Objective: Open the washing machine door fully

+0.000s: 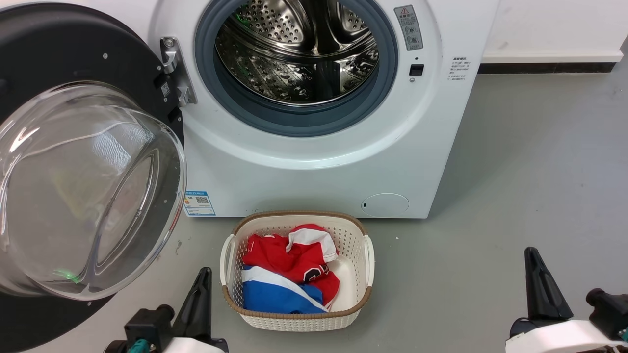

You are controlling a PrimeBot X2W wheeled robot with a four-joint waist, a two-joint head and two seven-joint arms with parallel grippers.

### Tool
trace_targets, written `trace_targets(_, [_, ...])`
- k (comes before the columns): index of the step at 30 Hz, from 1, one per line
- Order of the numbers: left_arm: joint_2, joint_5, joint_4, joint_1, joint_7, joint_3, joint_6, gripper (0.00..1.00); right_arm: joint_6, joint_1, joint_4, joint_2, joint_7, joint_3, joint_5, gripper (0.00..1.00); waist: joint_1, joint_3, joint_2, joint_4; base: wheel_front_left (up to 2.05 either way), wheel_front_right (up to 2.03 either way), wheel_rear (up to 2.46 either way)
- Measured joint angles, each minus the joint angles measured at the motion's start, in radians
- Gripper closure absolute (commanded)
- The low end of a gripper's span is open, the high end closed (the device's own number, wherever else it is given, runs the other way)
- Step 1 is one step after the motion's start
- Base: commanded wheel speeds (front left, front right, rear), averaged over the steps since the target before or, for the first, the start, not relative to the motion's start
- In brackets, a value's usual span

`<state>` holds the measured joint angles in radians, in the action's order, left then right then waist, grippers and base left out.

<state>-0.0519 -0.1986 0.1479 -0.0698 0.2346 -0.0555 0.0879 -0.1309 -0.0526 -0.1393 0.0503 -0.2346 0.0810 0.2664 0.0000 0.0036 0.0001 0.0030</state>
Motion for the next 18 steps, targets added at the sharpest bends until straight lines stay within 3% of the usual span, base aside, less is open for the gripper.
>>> trace_targets(18, [0.000,-0.334,0.022,0.036,-0.080,0.036,0.009,1.00,0.000,0.025,-0.024,0.000,0.081,0.007,0.316,1.00,0.0000,0.000,0.0000,-0.001,0.00,0.00,0.00])
